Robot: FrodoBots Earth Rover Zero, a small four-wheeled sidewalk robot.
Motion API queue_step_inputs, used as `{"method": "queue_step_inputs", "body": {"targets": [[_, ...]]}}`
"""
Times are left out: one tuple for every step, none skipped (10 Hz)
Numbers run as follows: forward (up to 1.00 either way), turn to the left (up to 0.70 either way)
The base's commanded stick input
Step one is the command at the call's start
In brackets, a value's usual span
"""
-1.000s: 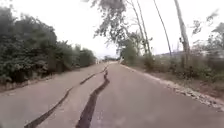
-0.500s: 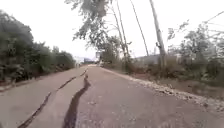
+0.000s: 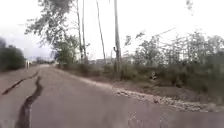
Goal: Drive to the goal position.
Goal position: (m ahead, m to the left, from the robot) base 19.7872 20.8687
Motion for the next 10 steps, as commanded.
{"method": "queue_step_inputs", "body": {"targets": [[1.00,0.00],[1.00,0.00],[1.00,0.08],[1.00,0.34],[1.00,0.40],[0.67,0.60],[0.12,0.93],[0.00,0.88],[0.00,0.35],[0.00,0.00]]}}
